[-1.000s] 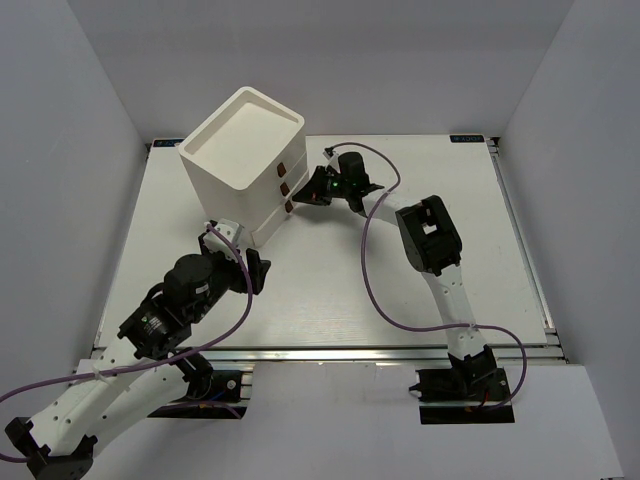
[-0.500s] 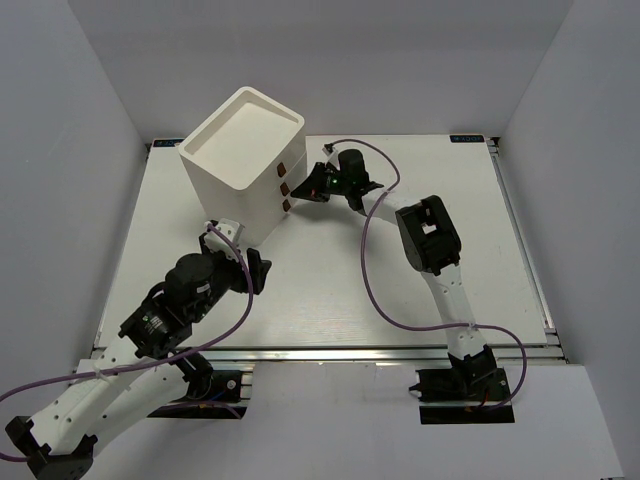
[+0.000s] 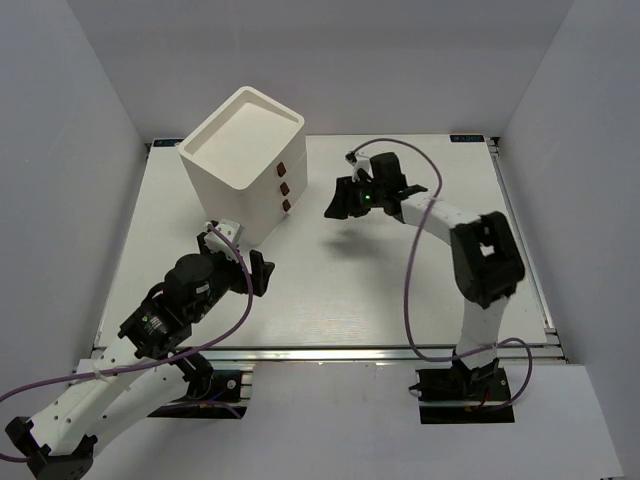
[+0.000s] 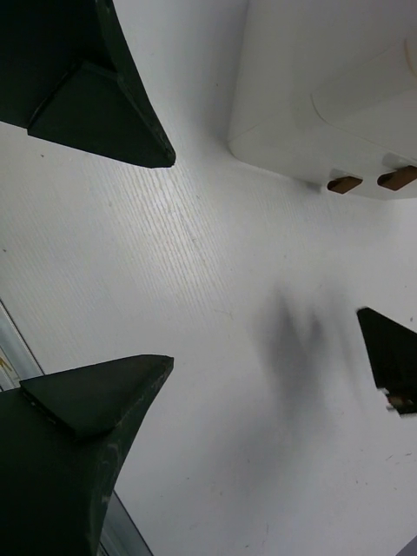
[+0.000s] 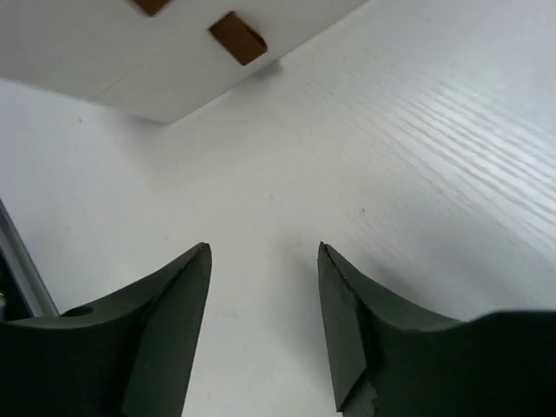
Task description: Sort the legos into containers by color
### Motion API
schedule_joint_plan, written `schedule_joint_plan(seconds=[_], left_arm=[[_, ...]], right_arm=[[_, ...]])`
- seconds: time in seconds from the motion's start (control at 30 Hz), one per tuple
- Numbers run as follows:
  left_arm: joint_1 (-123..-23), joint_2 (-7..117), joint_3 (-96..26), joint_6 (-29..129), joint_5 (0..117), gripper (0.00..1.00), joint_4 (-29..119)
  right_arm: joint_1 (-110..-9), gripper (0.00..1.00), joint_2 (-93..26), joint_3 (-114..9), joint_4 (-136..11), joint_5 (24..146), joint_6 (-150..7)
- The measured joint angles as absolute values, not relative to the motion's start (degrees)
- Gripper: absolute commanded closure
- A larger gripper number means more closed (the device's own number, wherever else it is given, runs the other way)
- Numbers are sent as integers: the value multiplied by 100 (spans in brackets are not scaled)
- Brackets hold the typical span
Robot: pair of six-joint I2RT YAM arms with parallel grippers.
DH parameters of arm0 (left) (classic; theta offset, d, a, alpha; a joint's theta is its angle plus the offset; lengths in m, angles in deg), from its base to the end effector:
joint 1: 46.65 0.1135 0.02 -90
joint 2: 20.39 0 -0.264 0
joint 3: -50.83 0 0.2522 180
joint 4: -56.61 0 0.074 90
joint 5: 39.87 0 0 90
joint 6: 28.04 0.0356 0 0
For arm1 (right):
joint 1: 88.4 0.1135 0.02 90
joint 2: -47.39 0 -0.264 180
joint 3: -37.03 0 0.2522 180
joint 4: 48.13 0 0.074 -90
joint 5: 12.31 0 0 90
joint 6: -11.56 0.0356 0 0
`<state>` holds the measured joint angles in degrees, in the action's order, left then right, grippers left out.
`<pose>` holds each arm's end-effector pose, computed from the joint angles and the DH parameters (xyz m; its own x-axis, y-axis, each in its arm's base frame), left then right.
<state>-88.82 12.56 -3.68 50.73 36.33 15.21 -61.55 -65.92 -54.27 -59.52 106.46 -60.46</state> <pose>0.1059 -0.0844 0.3129 -0.3413 0.0540 -0.9384 0.4274 0.8981 -0.1038 0.3903 0.2168 0.2035 -0.7000 -0.0511 -0.7123 -0.5659 0.6480 0.5097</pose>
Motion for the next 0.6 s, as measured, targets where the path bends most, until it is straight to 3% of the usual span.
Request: schedule_joint_plan(seconds=[0.2, 0.43, 0.47, 0.57, 0.6], left_arm=[[-8882, 1265, -364, 5076, 3797, 2, 1527], [-8882, 1278, -290, 5043, 3994, 2, 1536], [-8882, 1282, -274, 5036, 4015, 2, 1536], [-8882, 1333, -272, 5030, 4035, 2, 1541], [-8882, 1368, -272, 5030, 4050, 2, 1543]], right_arm=[[-6198, 37, -4361, -4732, -7060, 10227, -7742], [-6209, 30, -2446, -3366, -7486, 9798, -8208], [-6209, 25, -2175, -3110, -7510, 9770, -8223], [-6214, 25, -1627, -2631, -7514, 9763, -8275], [-6214, 15, -1467, -2483, -7449, 9757, -8297]])
